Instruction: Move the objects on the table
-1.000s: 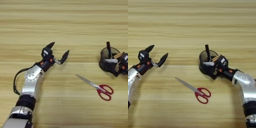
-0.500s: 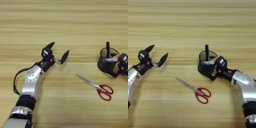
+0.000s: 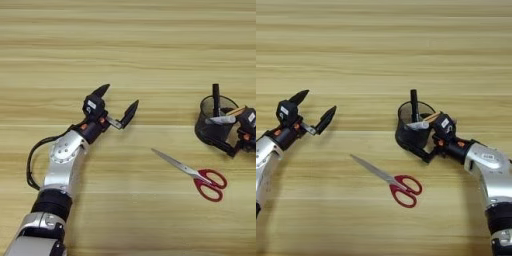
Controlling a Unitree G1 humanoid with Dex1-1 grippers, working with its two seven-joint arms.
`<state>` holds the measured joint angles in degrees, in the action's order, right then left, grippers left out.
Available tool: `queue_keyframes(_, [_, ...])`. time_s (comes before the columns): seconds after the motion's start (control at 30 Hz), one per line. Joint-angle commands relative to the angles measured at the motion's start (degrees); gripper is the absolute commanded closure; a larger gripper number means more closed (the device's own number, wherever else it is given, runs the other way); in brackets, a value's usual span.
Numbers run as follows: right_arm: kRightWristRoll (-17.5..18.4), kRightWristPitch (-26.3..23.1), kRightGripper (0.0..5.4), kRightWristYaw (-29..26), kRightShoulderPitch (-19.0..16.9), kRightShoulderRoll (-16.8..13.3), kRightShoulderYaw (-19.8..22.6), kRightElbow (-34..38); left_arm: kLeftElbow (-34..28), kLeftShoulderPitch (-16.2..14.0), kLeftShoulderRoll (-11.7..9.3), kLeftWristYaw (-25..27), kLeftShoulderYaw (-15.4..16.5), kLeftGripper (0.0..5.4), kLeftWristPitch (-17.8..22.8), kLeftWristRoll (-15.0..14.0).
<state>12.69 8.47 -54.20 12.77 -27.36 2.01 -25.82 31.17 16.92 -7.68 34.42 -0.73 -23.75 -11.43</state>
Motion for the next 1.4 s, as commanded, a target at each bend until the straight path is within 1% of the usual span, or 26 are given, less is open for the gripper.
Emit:
queue_keyframes(0.03, [0.7,-0.41,0.01,-1.84,-0.97,-1.34,0.37,-0.57,0.67,0.97,-0.2,-0.01,0.04,0.0,-0.7,0.76])
queue_keyframes(0.27, [1.16,-0.35,0.01,-3.98,-2.06,-2.34,0.78,-0.75,0.94,1.07,-0.25,0.02,0.07,0.0,-0.88,0.75])
queue_keyframes(0.43, [2.0,-0.6,0.01,-5.26,-3.51,-3.41,1.58,0.69,1.19,1.18,-0.34,0.05,0.1,0.0,-0.95,0.76])
queue_keyframes(0.87, [2.92,-1.05,0.01,-7.49,-7.41,-7.4,3.89,1.94,1.8,1.55,-0.32,0.04,0.04,0.0,-1.16,0.88])
queue_keyframes(1.1, [3.81,-1.37,0.01,-8.65,-7.91,-9.36,5.73,3.21,2.21,1.86,-0.36,0.1,0.0,0.0,-1.28,0.93])
queue_keyframes(1.4, [6.47,-1.47,0.01,-9.38,-7.3,-12.14,9.2,5.18,3.4,2.46,-0.45,0.22,0.05,0.0,-1.72,0.95])
